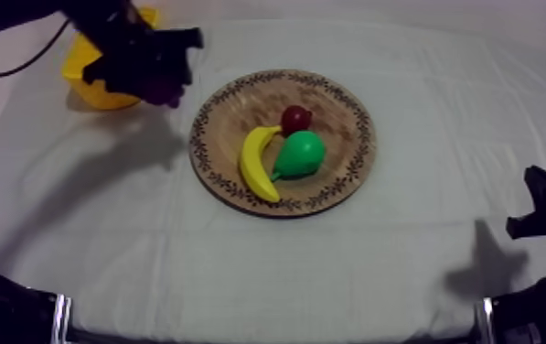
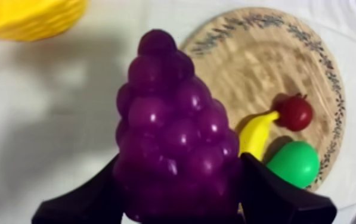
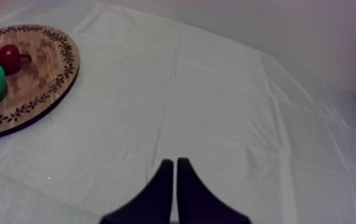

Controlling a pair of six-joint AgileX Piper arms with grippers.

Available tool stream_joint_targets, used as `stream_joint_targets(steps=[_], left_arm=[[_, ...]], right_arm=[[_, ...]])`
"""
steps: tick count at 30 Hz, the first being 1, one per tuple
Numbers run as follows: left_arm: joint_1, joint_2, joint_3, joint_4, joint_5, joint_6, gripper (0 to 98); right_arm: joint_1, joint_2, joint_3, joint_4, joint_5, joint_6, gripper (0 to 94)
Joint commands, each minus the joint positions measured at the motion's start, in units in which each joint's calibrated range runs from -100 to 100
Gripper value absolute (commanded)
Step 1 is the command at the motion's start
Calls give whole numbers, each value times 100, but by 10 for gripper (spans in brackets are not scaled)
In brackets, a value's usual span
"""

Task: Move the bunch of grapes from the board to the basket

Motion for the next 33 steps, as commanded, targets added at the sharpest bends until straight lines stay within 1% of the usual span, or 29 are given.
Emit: stream_joint_targets(steps=[1, 9, 12, 16, 24, 33], left_arm=[[-256, -528, 735, 4, -111, -62, 412], [-1177, -1153, 1614, 54, -447, -472, 419], [-1453, -1139, 1623, 61, -511, -627, 425], [-1733, -930, 1302, 83, -538, -833, 426], [-2026, -190, 104, 128, -517, -1179, 428], [-2091, 862, -1307, 142, -491, -1419, 428]], right_arm=[[0, 2, -1, -1, 0, 1, 3], [0, 2, -1, -1, 0, 1, 3], [0, 2, -1, -1, 0, 1, 3], [0, 2, -1, -1, 0, 1, 3], [0, 2, -1, -1, 0, 1, 3], [0, 2, -1, -1, 0, 1, 3]])
